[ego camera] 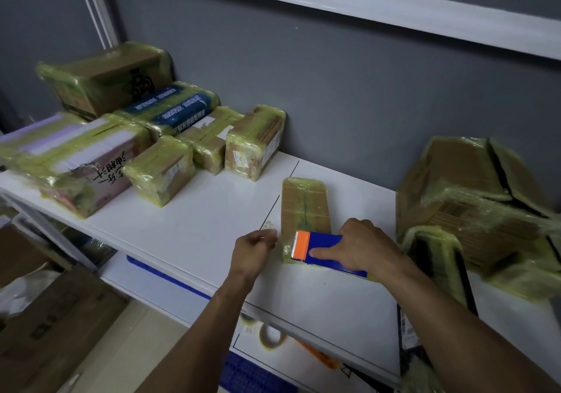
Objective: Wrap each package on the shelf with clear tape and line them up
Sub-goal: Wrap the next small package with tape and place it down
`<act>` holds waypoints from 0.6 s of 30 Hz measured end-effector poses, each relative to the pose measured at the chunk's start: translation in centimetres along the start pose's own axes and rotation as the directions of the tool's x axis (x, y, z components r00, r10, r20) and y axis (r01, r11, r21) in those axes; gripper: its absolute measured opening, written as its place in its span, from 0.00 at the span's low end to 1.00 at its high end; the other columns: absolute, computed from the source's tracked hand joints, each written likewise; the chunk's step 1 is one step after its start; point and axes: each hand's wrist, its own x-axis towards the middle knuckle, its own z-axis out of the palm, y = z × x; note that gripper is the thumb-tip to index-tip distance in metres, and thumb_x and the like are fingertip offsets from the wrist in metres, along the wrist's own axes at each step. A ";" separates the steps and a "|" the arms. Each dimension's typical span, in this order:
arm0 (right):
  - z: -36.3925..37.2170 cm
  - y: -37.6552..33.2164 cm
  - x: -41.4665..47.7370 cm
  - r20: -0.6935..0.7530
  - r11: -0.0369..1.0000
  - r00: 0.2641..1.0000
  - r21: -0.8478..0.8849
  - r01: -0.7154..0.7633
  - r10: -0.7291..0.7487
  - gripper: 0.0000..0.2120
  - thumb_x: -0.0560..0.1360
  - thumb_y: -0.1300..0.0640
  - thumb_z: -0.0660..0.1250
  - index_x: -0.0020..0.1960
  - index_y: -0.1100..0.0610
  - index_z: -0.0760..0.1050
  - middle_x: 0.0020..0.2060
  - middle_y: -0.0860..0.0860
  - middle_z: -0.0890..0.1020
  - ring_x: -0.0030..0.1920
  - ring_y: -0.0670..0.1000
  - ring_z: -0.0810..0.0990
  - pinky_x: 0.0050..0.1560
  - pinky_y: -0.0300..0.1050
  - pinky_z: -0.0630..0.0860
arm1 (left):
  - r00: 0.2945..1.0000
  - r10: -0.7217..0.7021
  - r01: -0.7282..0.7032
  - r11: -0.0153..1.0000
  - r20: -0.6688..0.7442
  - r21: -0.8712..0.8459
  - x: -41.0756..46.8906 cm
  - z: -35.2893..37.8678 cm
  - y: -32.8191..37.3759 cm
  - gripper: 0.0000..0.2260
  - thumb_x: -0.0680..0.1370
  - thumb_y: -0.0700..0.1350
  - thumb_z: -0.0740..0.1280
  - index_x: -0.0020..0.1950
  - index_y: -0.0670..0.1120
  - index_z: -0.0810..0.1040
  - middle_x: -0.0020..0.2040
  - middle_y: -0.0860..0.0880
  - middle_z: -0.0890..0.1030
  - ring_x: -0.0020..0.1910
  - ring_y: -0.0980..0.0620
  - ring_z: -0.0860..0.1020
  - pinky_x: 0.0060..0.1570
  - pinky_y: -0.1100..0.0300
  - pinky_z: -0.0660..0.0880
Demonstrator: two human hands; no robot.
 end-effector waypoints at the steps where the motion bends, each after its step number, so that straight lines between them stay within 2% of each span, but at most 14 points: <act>1: 0.1 0.2 0.1 0.001 1.000 1.000 0.005 0.003 -0.003 0.34 0.63 0.24 0.73 0.51 0.49 0.69 0.37 0.43 0.74 0.40 0.48 0.80 0.37 0.40 0.76 | 0.996 -0.049 0.056 0.994 0.070 -0.095 -0.3 0.2 0.0 0.11 0.81 0.55 0.68 0.53 0.50 0.86 0.51 0.50 0.87 0.52 0.54 0.84 0.56 0.58 0.79; 2: 0.2 0.4 0.1 -0.004 1.000 1.000 0.008 0.005 -0.005 0.34 0.63 0.23 0.73 0.51 0.50 0.70 0.38 0.43 0.75 0.41 0.48 0.80 0.38 0.41 0.77 | 0.988 -0.070 0.091 0.986 0.141 -0.143 -0.7 0.4 -0.1 0.13 0.82 0.56 0.66 0.52 0.50 0.87 0.50 0.50 0.87 0.51 0.53 0.85 0.56 0.56 0.79; 4: 0.3 0.6 0.1 -0.017 1.000 1.000 0.008 0.001 -0.001 0.35 0.63 0.23 0.73 0.51 0.50 0.71 0.39 0.44 0.76 0.41 0.48 0.81 0.39 0.42 0.79 | 0.979 -0.040 0.067 0.990 0.202 -0.126 -1.2 0.9 -0.7 0.13 0.82 0.58 0.66 0.54 0.53 0.87 0.50 0.52 0.87 0.52 0.55 0.85 0.57 0.56 0.79; 7: 0.4 0.8 0.2 -0.029 1.000 1.000 -0.003 0.008 -0.009 0.34 0.63 0.23 0.73 0.51 0.50 0.71 0.38 0.43 0.76 0.40 0.47 0.80 0.37 0.41 0.78 | 0.975 -0.018 0.043 0.993 0.221 -0.110 -1.9 1.3 -1.4 0.16 0.81 0.58 0.67 0.66 0.53 0.81 0.56 0.55 0.86 0.56 0.58 0.83 0.60 0.57 0.79; 10: 0.4 1.1 0.3 -0.030 1.000 0.999 0.006 0.018 -0.018 0.34 0.63 0.24 0.73 0.51 0.50 0.72 0.37 0.42 0.75 0.39 0.47 0.80 0.36 0.40 0.76 | 0.961 0.022 0.019 0.989 0.276 -0.146 -2.1 0.9 -1.1 0.16 0.82 0.54 0.67 0.69 0.56 0.79 0.59 0.57 0.84 0.56 0.61 0.82 0.51 0.66 0.80; 11: 0.5 1.2 0.3 -0.033 1.000 0.999 0.010 0.021 -0.020 0.34 0.63 0.23 0.73 0.52 0.50 0.73 0.37 0.42 0.76 0.39 0.46 0.81 0.36 0.40 0.77 | 0.960 0.063 -0.032 0.993 0.272 -0.118 -2.0 0.6 -0.8 0.17 0.81 0.52 0.68 0.71 0.55 0.77 0.62 0.57 0.83 0.58 0.62 0.81 0.51 0.66 0.79; 13: 0.4 1.5 0.3 -0.031 0.999 0.999 0.019 0.026 -0.025 0.34 0.63 0.24 0.73 0.52 0.50 0.73 0.39 0.43 0.77 0.41 0.47 0.82 0.37 0.40 0.78 | 0.943 0.217 -0.233 0.972 0.252 0.034 -1.5 -0.4 -0.3 0.23 0.80 0.50 0.70 0.75 0.56 0.72 0.70 0.60 0.75 0.66 0.63 0.74 0.59 0.67 0.76; 15: 0.4 1.7 0.3 -0.026 0.999 0.999 0.029 0.028 -0.027 0.33 0.64 0.24 0.73 0.53 0.50 0.73 0.39 0.42 0.77 0.42 0.47 0.81 0.37 0.39 0.77 | 0.848 0.370 -0.458 0.873 0.380 0.171 -0.8 -1.2 0.3 0.22 0.79 0.48 0.71 0.72 0.58 0.74 0.71 0.62 0.71 0.71 0.64 0.69 0.58 0.71 0.73; 18: 0.5 1.9 0.1 -0.039 0.998 0.999 0.048 0.028 -0.026 0.32 0.64 0.24 0.73 0.50 0.49 0.74 0.37 0.42 0.76 0.39 0.45 0.80 0.34 0.38 0.74 | 0.719 0.445 -0.659 0.681 0.534 0.319 0.6 -1.8 0.9 0.16 0.78 0.43 0.73 0.65 0.54 0.82 0.72 0.61 0.69 0.70 0.61 0.70 0.62 0.69 0.72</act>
